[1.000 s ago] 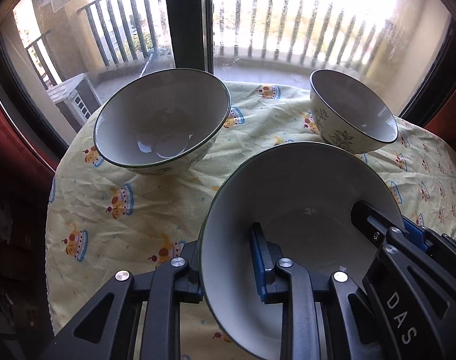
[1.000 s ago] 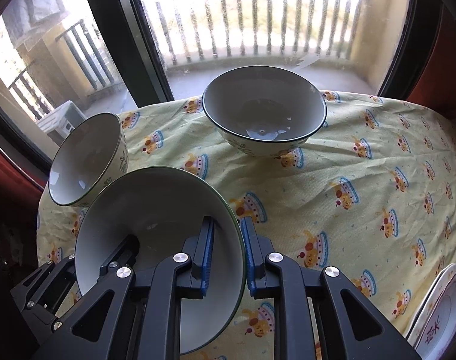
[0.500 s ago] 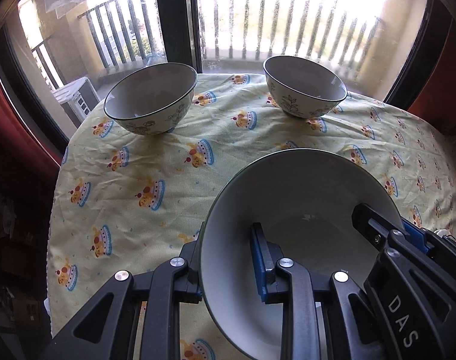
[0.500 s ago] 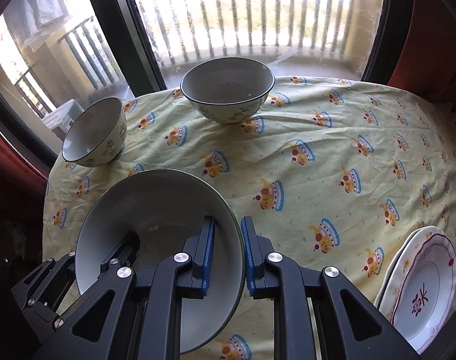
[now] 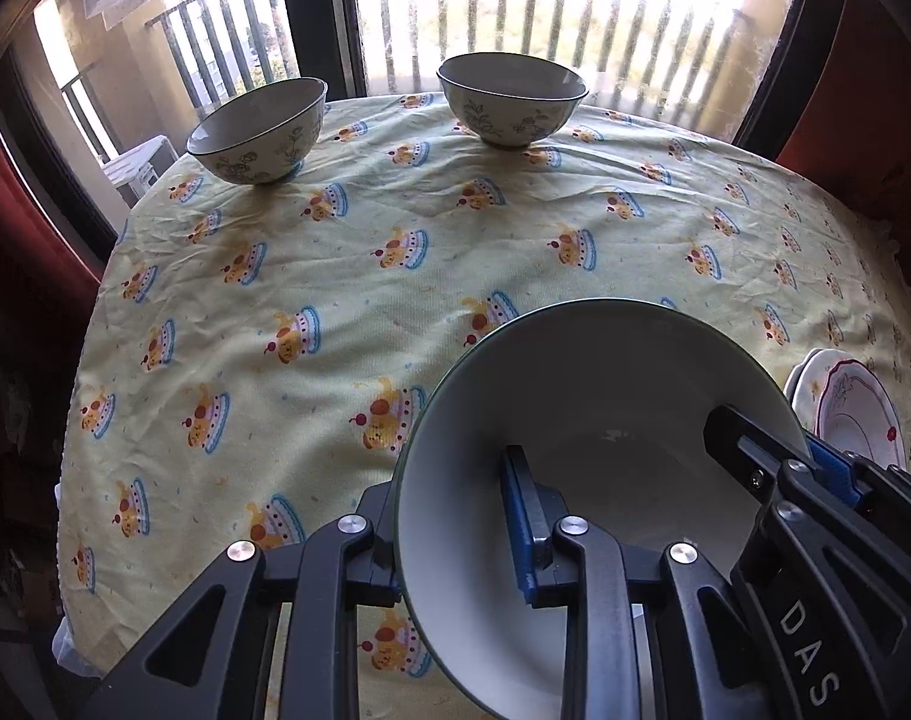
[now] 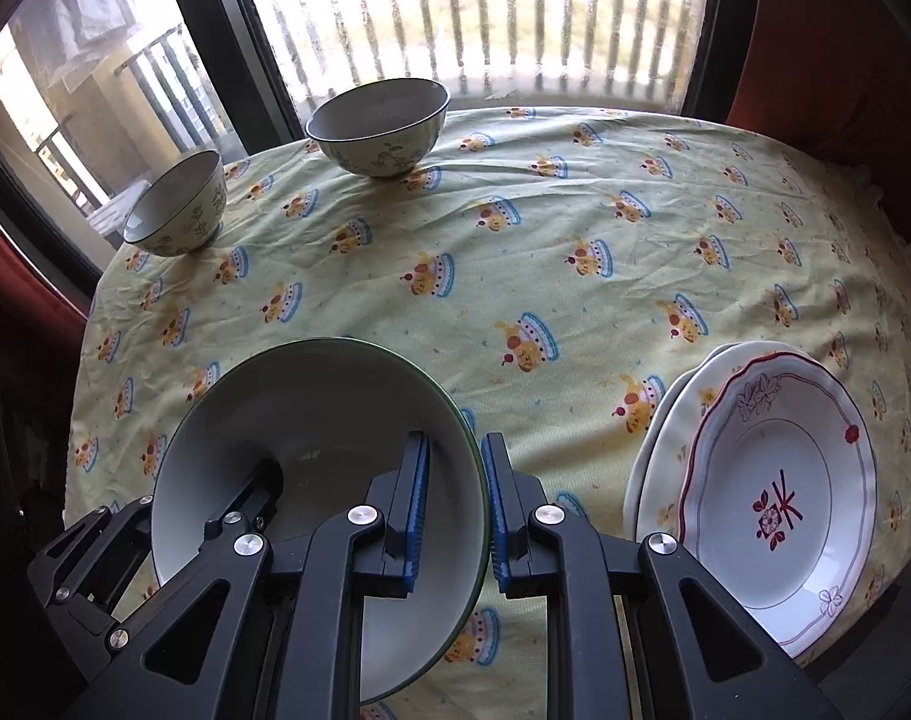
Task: Organize plates and bowls
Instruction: 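Carry the bowl beside the plate stack, set it down, open both grippers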
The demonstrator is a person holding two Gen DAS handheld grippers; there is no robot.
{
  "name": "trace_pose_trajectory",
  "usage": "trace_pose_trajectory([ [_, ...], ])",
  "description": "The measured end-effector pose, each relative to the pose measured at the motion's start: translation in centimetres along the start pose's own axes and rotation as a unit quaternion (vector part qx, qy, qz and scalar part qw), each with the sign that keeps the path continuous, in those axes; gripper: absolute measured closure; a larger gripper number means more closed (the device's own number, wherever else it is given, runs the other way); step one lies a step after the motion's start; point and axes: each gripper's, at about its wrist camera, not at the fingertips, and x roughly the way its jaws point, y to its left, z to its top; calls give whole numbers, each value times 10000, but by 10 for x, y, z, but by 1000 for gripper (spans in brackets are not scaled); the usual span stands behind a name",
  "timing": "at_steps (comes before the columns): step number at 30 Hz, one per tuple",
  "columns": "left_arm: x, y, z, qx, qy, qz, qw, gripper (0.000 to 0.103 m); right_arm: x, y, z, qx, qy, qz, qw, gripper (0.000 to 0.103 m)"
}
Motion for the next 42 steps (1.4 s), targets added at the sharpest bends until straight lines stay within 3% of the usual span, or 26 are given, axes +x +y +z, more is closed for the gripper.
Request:
trace_pose_trajectory([
  [21,7,-21,-47,-177,-41,152,9997,78,10,-28,-43,-383,130,151,9991,82],
  [29,7,-25,-54,-209,48,107,9997,68,12,-32,-49,-424,233,192,9986,82],
  [32,8,-26,-55,-222,115,181,9995,60,13,-33,-50,-449,304,232,9983,82],
  [33,7,-27,-56,-205,123,232,9994,56,13,-32,-50,-468,324,249,9981,79],
  [36,0,-27,-57,-220,28,361,9991,51,10,-34,-51,-461,226,157,9986,48],
  [37,-2,-26,-56,-256,17,331,9991,43,7,-36,-50,-436,159,83,9989,40],
  [40,-9,-26,-55,-355,-53,235,9991,31,-1,-41,-48,-370,73,230,9990,29],
  [42,-14,-27,-53,-341,-81,198,9992,27,-5,-40,-45,-398,12,272,9988,28],
])
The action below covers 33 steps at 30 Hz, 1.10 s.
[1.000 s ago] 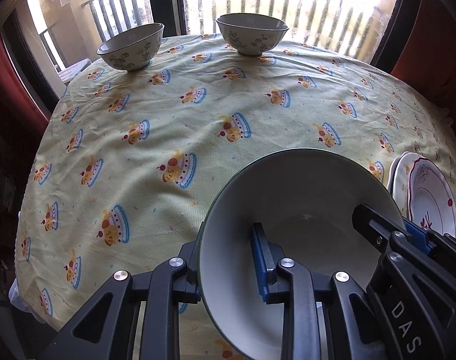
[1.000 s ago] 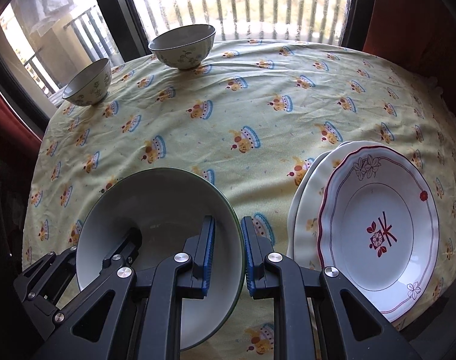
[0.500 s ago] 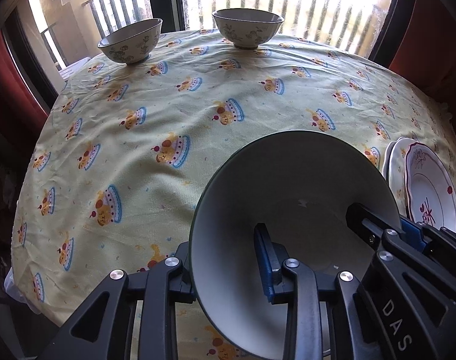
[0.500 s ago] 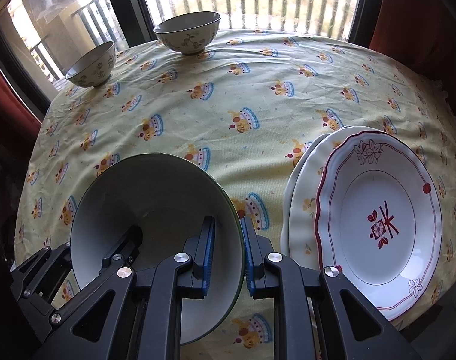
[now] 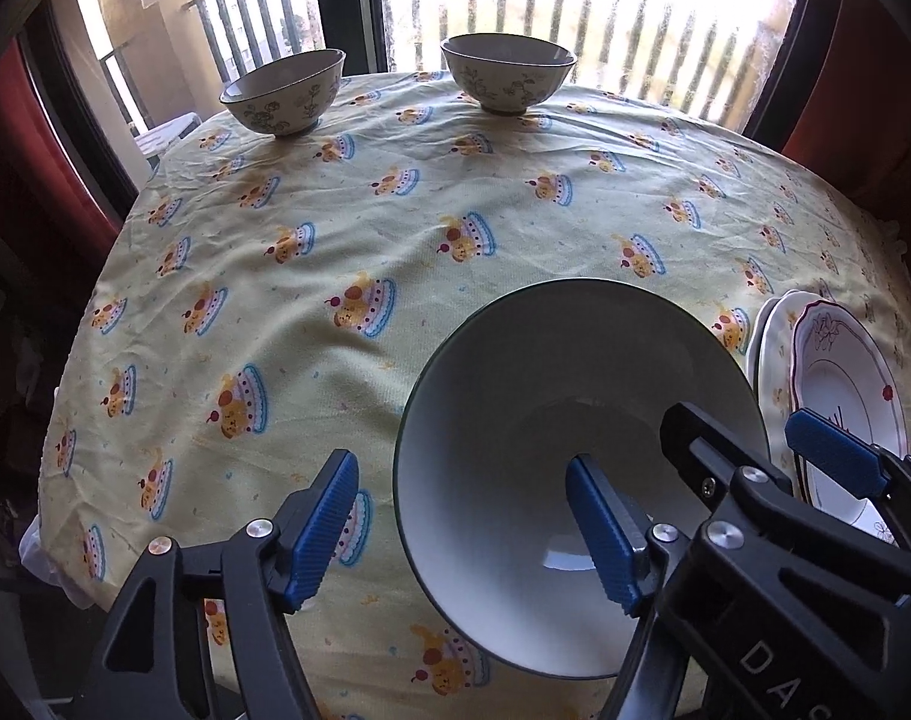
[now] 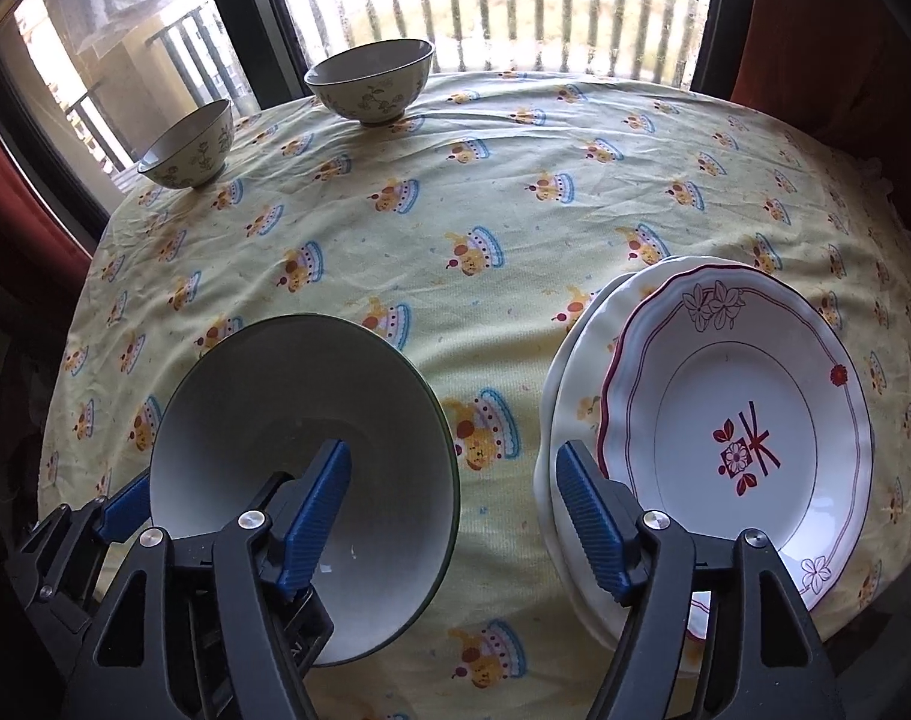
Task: Organize plates and bowls
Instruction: 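Carry the bowl beside the plate stack, set it down, open both grippers, then move both grippers to the second green-rimmed white bowl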
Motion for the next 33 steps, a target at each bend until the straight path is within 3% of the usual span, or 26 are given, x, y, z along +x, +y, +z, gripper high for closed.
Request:
trace_pose_trajectory([
  [8,-16,13,18,-105,-170,-41,9998,19,-13,11,20,32,-17,70,10000,28],
  [18,-21,40,64,26,-258,-170,9995,19,-20,43,61,-33,-253,-105,9996,28],
  [25,-31,67,99,134,-459,96,9988,20,-21,74,95,-19,-423,-116,9990,28],
  [33,-25,104,138,198,-589,39,9981,21,-16,114,130,76,-514,-220,9984,28],
])
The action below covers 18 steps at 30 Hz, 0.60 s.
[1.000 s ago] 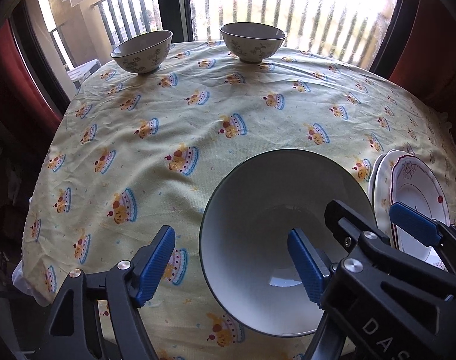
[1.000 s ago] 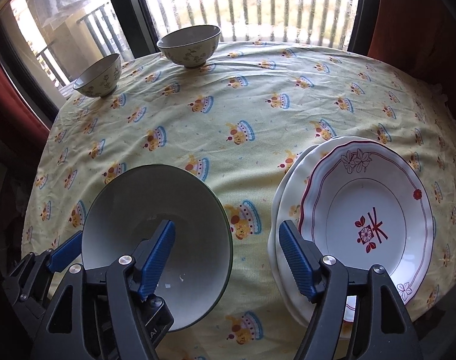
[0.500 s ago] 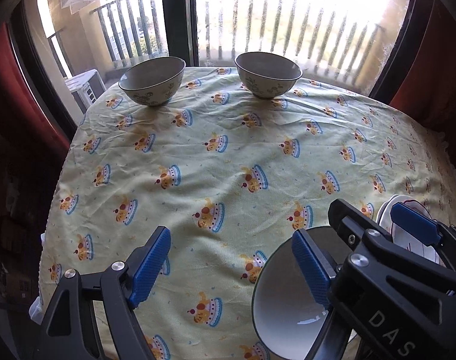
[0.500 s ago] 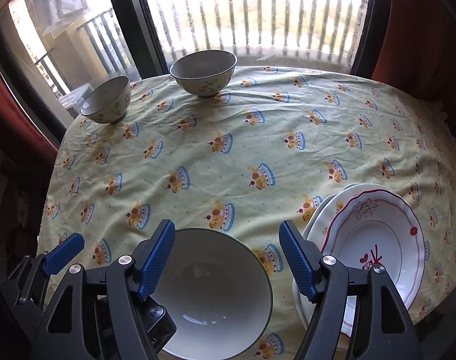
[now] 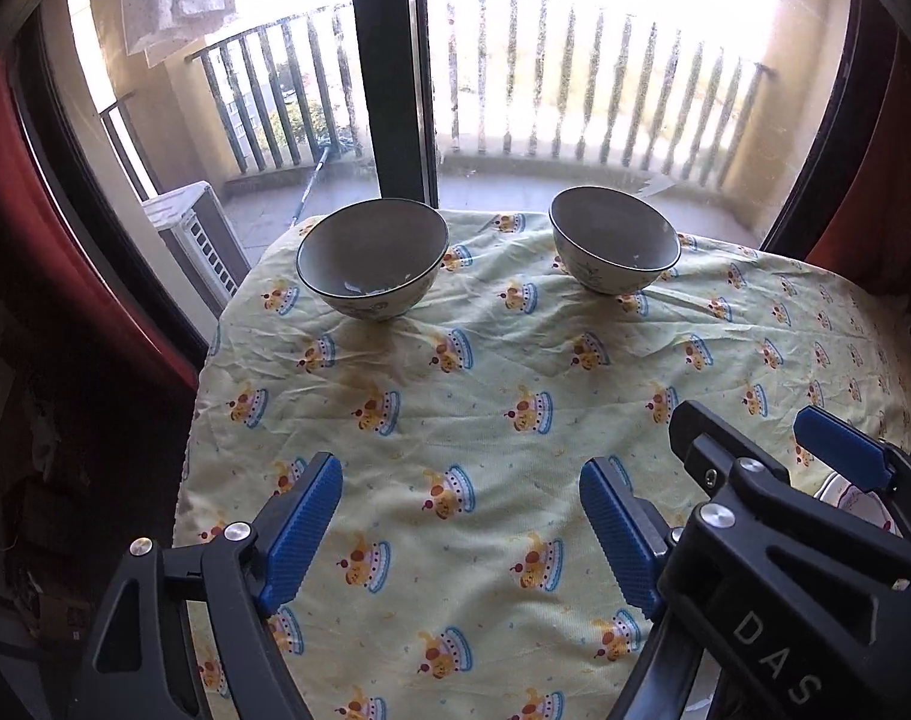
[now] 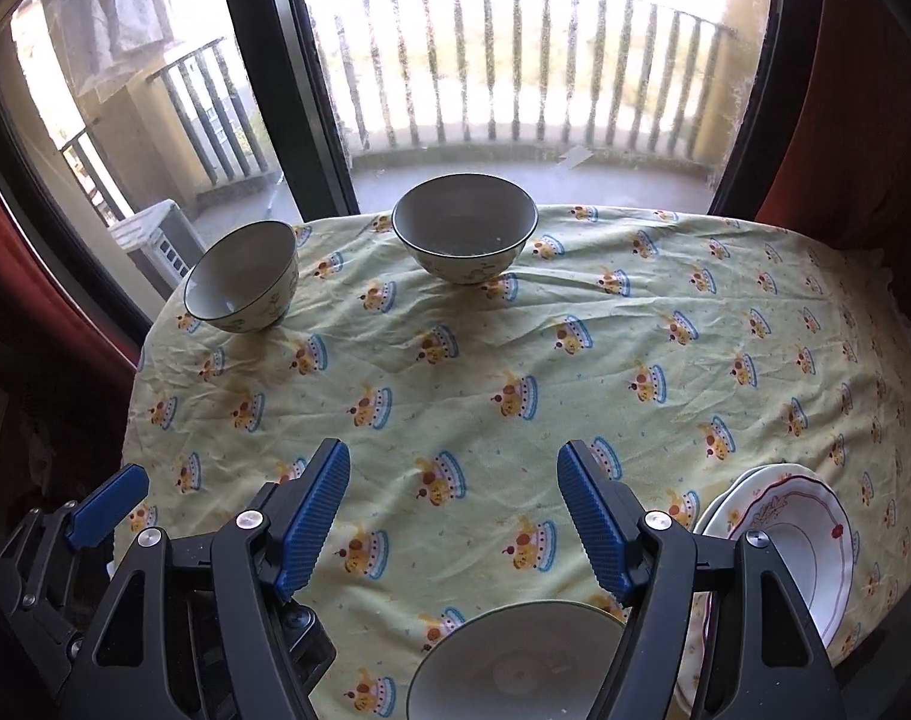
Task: Organize plates and bowls
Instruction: 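Move both grippers to the second green-rimmed white bowl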
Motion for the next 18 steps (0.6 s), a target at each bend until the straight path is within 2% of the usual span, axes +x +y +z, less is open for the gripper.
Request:
trace_pose_trajectory([
  [12,42,52,57,-3,-191,-60,9998,26,44,57,55,6,-201,113,9997,28],
  [15,55,63,72,49,-349,-3,9994,26,56,70,69,42,-333,-63,9994,17],
  [18,72,74,87,2,-335,11,9994,26,71,83,84,-2,-359,-93,9993,15],
])
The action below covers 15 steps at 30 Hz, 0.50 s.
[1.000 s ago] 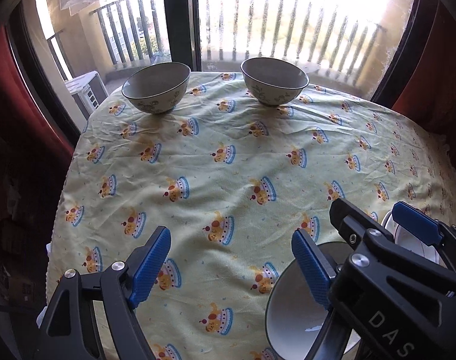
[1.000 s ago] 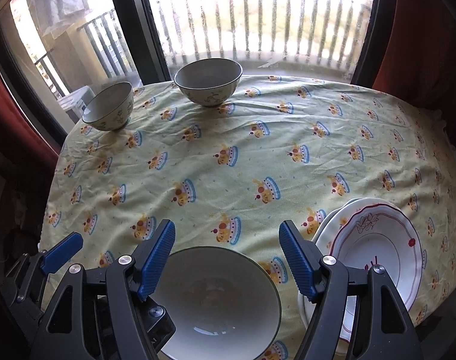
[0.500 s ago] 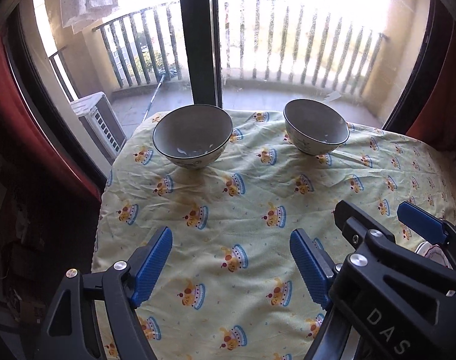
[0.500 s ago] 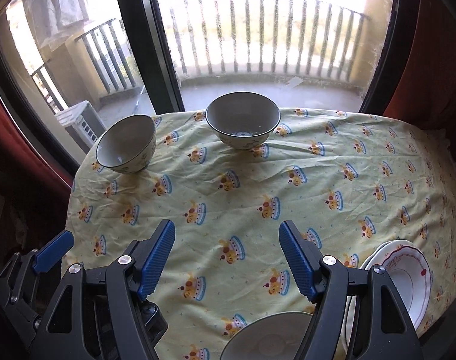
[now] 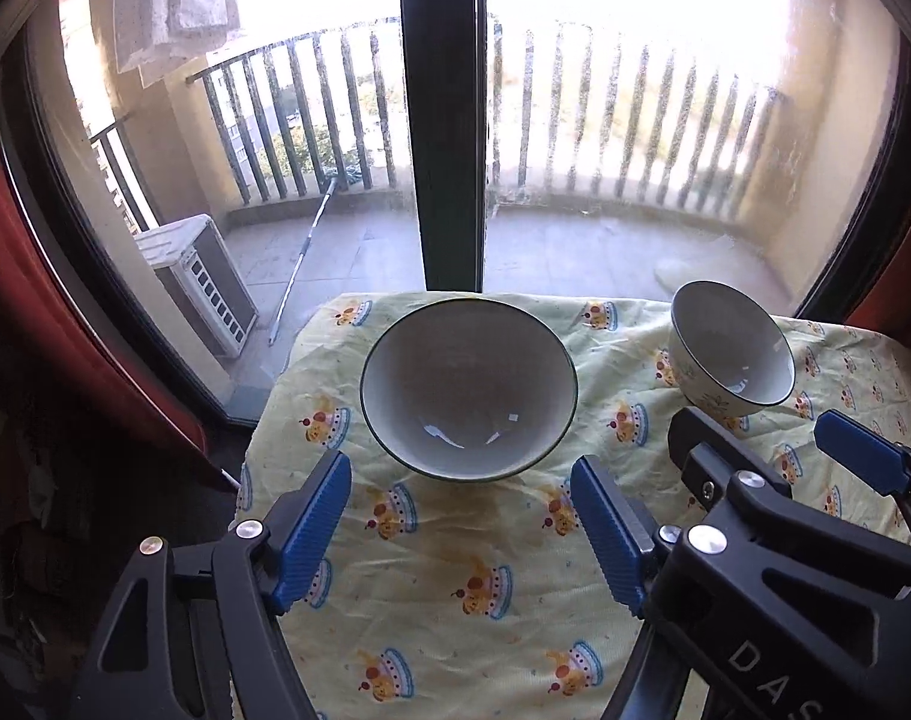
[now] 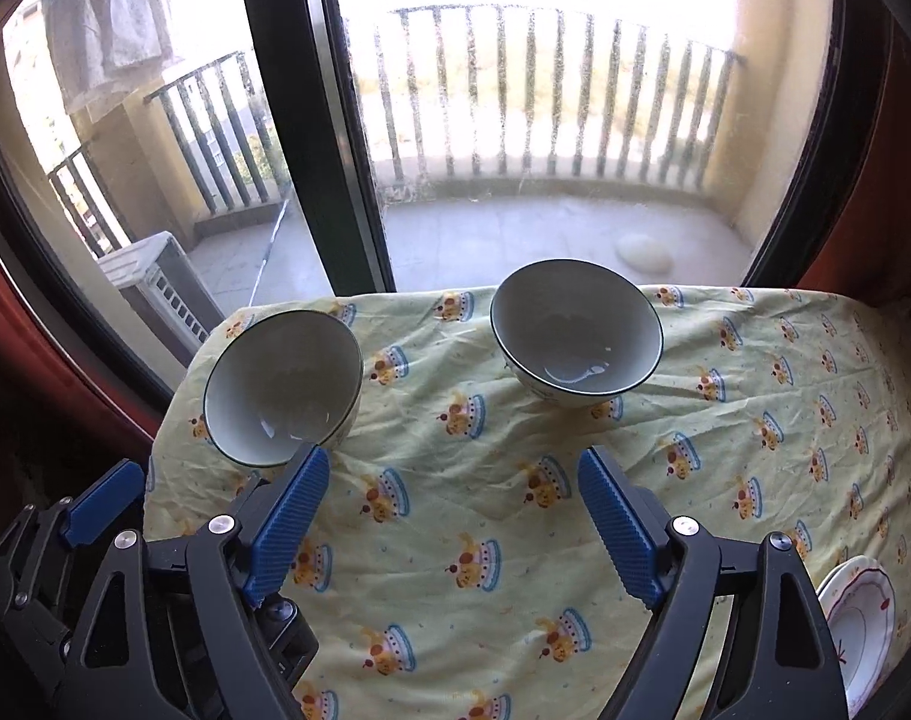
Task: Organize plates and bowls
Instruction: 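Move both grippers to the second green-rimmed white bowl, then close both grippers on the rim of the second bowl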
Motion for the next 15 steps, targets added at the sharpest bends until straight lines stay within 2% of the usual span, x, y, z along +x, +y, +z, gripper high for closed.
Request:
trace_pose_trajectory([
  [4,25,14,15,-36,-58,9,10000,26,21,14,14,-12,-42,-17,10000,14],
  [9,60,25,24,-34,68,92,9999,27,50,26,22,160,9,61,9999,14],
  [15,91,28,30,-82,172,186,9996,34,82,39,28,182,131,-48,9997,18],
])
